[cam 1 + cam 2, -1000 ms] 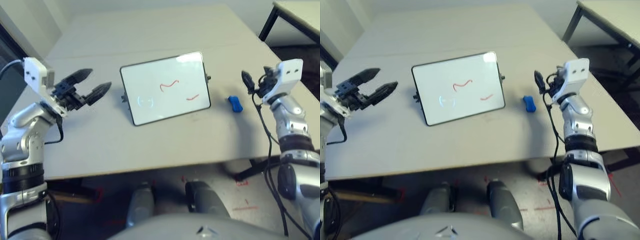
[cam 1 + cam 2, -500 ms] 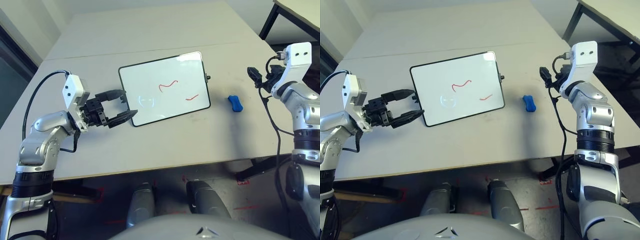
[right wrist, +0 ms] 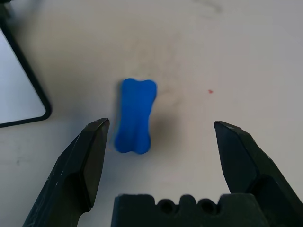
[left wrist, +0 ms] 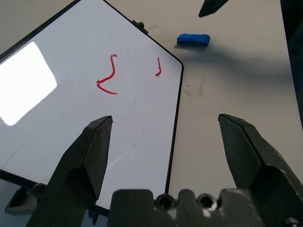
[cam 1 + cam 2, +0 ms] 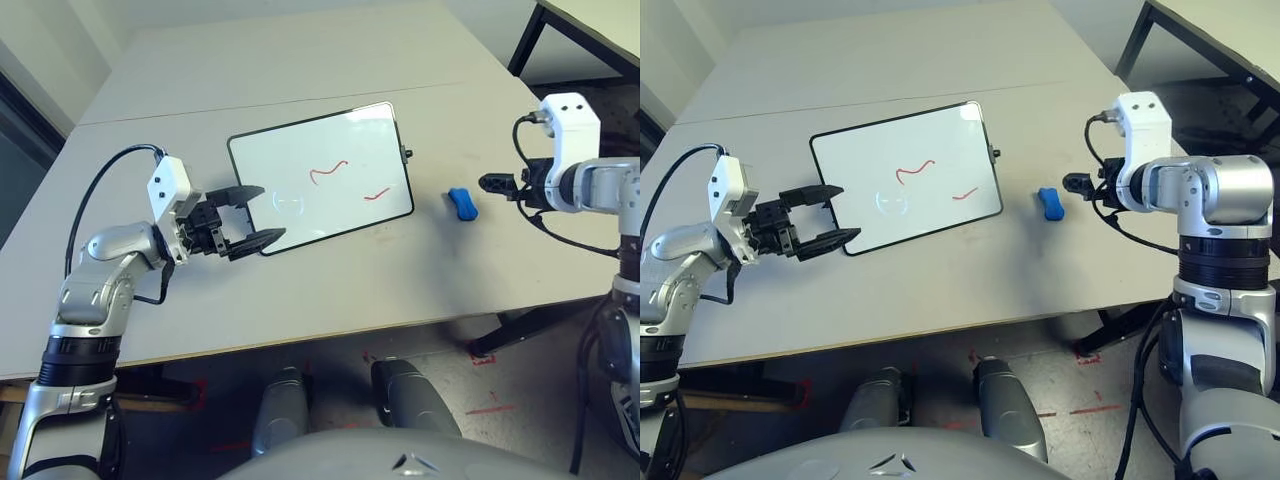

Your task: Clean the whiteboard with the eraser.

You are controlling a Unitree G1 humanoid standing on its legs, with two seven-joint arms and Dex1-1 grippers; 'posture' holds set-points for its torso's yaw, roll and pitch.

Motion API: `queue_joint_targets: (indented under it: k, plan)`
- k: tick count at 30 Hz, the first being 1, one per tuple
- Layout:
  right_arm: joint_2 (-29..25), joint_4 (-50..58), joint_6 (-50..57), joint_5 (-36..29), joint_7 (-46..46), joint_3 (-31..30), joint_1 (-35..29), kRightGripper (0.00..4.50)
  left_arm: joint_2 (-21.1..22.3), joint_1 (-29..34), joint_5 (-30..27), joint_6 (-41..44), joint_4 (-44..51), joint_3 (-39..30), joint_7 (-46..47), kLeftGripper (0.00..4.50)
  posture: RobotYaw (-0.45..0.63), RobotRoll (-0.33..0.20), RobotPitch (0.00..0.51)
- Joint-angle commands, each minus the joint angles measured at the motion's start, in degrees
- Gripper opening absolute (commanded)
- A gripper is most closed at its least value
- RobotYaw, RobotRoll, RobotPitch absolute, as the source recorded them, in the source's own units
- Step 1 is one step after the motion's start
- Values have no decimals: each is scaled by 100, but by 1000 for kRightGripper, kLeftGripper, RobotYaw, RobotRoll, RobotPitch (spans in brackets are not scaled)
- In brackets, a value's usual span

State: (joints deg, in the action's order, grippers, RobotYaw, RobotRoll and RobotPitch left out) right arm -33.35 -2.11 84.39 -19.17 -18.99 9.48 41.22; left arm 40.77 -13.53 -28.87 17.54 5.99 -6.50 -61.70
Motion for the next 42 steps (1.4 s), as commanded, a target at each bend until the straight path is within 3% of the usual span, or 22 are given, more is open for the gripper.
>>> queue_joint_targets:
  k: [1,20,38,42]
  plan:
    - [121,-110,5,111,154,-37,-24,4473,-7,-10,94,-49,-8,70,12,4500,-157,0,90]
    - [618,-890,-728,452,359,-406,-96,4473,-39,121,123,-57,121,58,155,4500,-127,0,90]
    - [645,-1132,-943,571,258,-655,-196,4473,-39,109,154,-51,167,117,164,4500,-117,0,91]
    - [620,-1148,-997,606,193,-739,-207,3520,-53,92,166,-65,153,144,168,4500,-118,0,93]
